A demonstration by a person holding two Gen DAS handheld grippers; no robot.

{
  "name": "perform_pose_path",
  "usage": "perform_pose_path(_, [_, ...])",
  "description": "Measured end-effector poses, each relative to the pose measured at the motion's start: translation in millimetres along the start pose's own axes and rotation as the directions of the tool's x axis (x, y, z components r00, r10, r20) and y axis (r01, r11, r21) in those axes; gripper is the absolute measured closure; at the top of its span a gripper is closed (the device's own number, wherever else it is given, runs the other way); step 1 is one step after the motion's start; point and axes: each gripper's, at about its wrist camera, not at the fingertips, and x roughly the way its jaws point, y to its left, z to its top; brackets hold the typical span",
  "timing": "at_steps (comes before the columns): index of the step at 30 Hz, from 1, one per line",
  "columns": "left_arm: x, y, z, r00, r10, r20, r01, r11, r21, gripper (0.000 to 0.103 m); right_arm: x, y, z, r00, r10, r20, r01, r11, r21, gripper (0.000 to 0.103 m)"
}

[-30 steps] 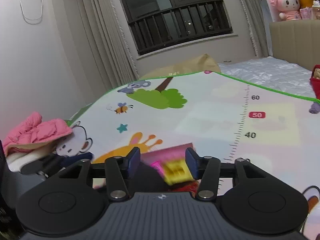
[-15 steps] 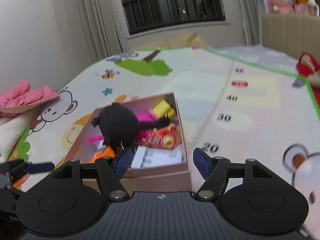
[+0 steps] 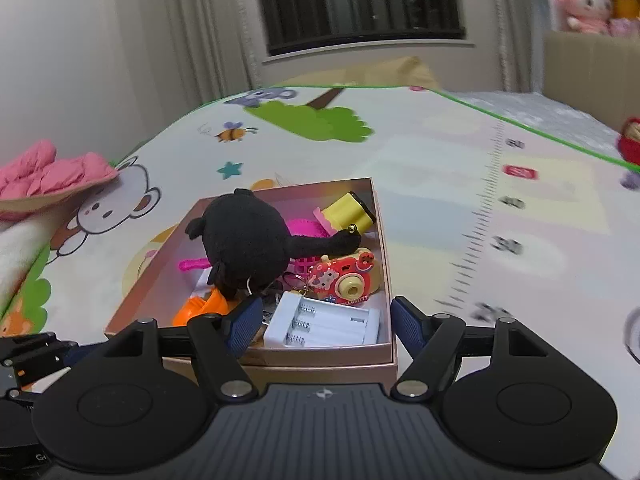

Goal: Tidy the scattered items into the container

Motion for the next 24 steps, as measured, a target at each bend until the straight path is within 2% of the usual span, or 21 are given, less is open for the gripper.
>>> perform_pose_path(4, [8.4, 21.0, 6.0, 0.999, 0.04, -0.013, -0.041, 0.999, -0.031, 0.046, 19.0, 16.2, 8.5, 1.0, 0.025, 0.008, -0.025, 0.999, -0.021, 0.031])
perform_pose_path(5, [9.8, 23.8, 6.6, 0.998, 0.052, -0.02, -0.052, 0.998, -0.034, 0.041, 20.5, 17.7, 9.5, 1.0, 0.027, 0.013, -0.026, 0.999, -0.019, 0.031])
perform_pose_path(6, [10.1, 25.3, 6.2, 0.997, 0.067, -0.026, -0.068, 0.997, -0.038, 0.03, 19.5, 18.5, 9.5, 0.999, 0.024, 0.024, -0.024, 1.0, -0.02, 0.03])
perform_pose_path(7, [8.2, 25.8, 4.7, 0.997, 0.077, -0.024, -0.078, 0.996, -0.043, 0.024, 16.2, 19.0, 8.4, 0.999, 0.017, 0.04, -0.016, 1.0, -0.024, 0.023])
perform_pose_path(8, [5.9, 25.9, 3.1, 0.996, 0.084, -0.017, -0.085, 0.995, -0.047, 0.01, 11.0, 19.0, 6.2, 0.998, 0.006, 0.06, -0.004, 1.0, -0.029, 0.018])
perform_pose_path(9, [3.4, 25.9, 1.0, 0.996, 0.092, -0.005, -0.093, 0.994, -0.05, 0.005, 5.5, 19.0, 3.6, 0.997, -0.009, 0.081, 0.011, 0.999, -0.032, 0.008])
perform_pose_path(10, [1.0, 24.5, -1.9, 0.995, 0.101, 0.004, -0.101, 0.994, -0.05, 0.005, -0.5, 18.5, 0.1, 0.995, -0.025, 0.1, 0.028, 0.999, -0.033, 0.0])
perform_pose_path(12, [1.0, 21.8, -6.3, 0.994, 0.11, -0.015, -0.111, 0.992, -0.055, 0.003, -13.5, 16.1, -9.2, 0.991, -0.055, 0.121, 0.06, 0.998, -0.037, 0.0])
perform_pose_path(17, [2.8, 18.6, -24.7, 0.992, 0.085, -0.095, -0.098, 0.986, -0.133, 0.0, -30.9, 17.6, -41.3, 0.996, -0.062, 0.07, 0.069, 0.993, -0.098, 0.0])
perform_pose_path(21, [-2.4, 6.8, -39.7, 0.978, 0.196, -0.068, -0.204, 0.971, -0.128, 0.0, -28.3, 31.5, -67.6, 0.992, -0.108, 0.057, 0.119, 0.963, -0.241, 0.0])
perform_pose_path(24, [-5.2, 0.3, -46.1, 0.969, 0.244, -0.043, -0.247, 0.958, -0.146, 0.0, -9.0, 38.4, -80.3, 0.986, -0.161, -0.038, 0.141, 0.936, -0.324, 0.0])
